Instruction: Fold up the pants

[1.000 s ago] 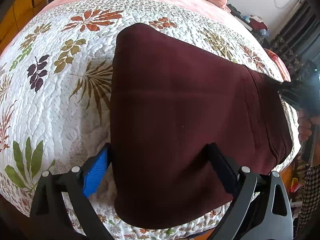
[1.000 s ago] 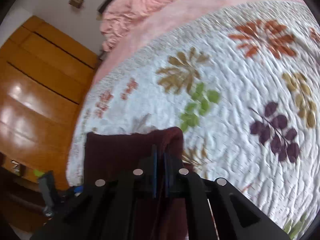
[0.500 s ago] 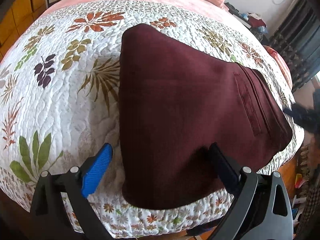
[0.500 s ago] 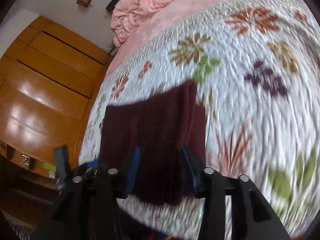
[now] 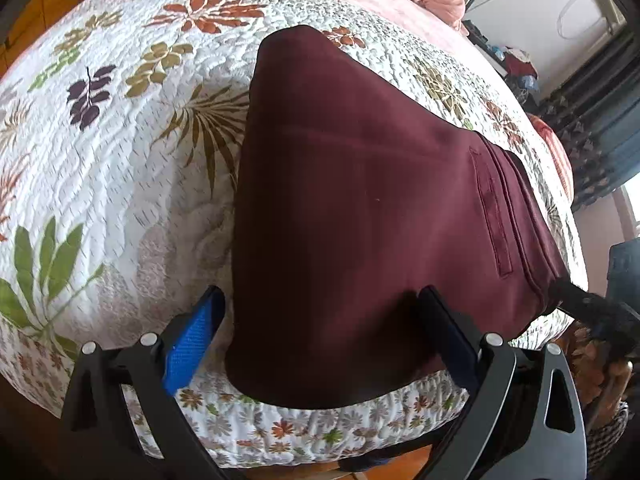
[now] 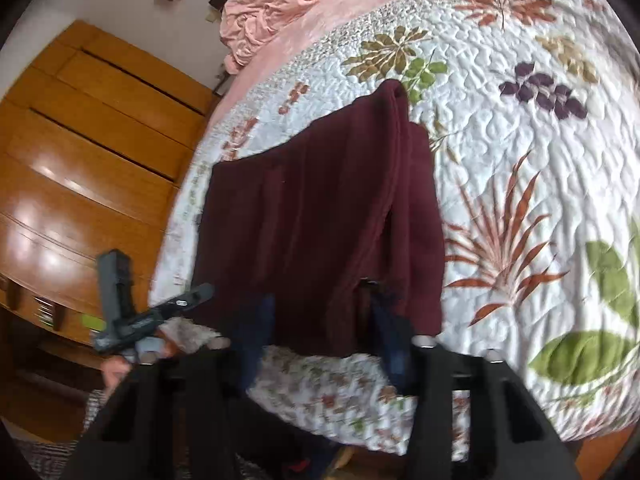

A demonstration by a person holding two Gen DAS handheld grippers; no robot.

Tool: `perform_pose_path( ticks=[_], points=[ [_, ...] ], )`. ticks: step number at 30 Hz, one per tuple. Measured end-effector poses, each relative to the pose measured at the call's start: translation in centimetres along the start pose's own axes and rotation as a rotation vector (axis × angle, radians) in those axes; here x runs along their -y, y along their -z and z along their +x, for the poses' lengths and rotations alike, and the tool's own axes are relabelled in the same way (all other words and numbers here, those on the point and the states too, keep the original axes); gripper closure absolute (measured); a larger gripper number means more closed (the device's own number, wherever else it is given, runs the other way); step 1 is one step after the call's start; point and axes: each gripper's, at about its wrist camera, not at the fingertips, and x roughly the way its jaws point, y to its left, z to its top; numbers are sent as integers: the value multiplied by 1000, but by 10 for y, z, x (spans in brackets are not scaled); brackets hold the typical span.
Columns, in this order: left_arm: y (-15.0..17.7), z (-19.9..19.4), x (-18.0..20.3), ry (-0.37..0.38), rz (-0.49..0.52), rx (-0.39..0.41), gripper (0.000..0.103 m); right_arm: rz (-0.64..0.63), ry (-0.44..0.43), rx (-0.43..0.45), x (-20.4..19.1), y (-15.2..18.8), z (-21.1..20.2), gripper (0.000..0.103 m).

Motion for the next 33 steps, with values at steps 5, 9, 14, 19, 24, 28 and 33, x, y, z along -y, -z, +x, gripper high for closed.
perform_pose_path(
  ticks=[5,9,14,19,24,28,33],
  points=[
    [-1,-1,-1,15,-16,-6,6,-24,-60,43,-6,2,-17,83],
    [-2,-9,2,19,0,11,6,-34,-32,58,-8,-2,-32,84],
    [0,2,3,-9,20,-17,6,19,37,-4,18,8,-8,83],
    [-3,-1,-5,16,0,-26,6,-6,-7,24,12,10,-21,63],
    [-10,-16,-14,61,7,-13,6,-43,-36,75,8,0,-47,40],
    [-20,-10,-28,74,-23,-40,6,-28,-74,35,20,-12,-47,31],
    [-27,10,-34,160,-22,-95,7,47,-165,-55,44,-17,-23,17]
  ],
)
